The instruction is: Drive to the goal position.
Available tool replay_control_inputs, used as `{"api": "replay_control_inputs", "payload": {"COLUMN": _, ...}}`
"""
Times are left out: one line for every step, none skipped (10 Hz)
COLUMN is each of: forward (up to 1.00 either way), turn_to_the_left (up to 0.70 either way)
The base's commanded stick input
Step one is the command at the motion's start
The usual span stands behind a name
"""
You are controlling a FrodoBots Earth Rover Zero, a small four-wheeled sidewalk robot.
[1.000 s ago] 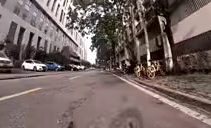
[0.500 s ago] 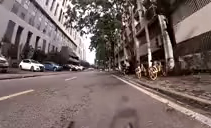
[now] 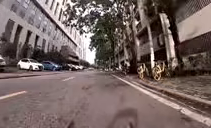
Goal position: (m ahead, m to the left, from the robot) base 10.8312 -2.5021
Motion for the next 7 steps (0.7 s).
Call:
{"api": "replay_control_inputs", "payload": {"forward": 0.7, "turn_to_the_left": -0.08}}
{"api": "replay_control_inputs", "payload": {"forward": 0.7, "turn_to_the_left": -0.1}}
{"api": "replay_control_inputs", "payload": {"forward": 0.7, "turn_to_the_left": -0.1}}
{"api": "replay_control_inputs", "payload": {"forward": 0.7, "turn_to_the_left": -0.1}}
{"api": "replay_control_inputs", "payload": {"forward": 0.7, "turn_to_the_left": -0.1}}
{"api": "replay_control_inputs", "payload": {"forward": 0.7, "turn_to_the_left": -0.1}}
{"api": "replay_control_inputs", "payload": {"forward": 0.7, "turn_to_the_left": -0.1}}
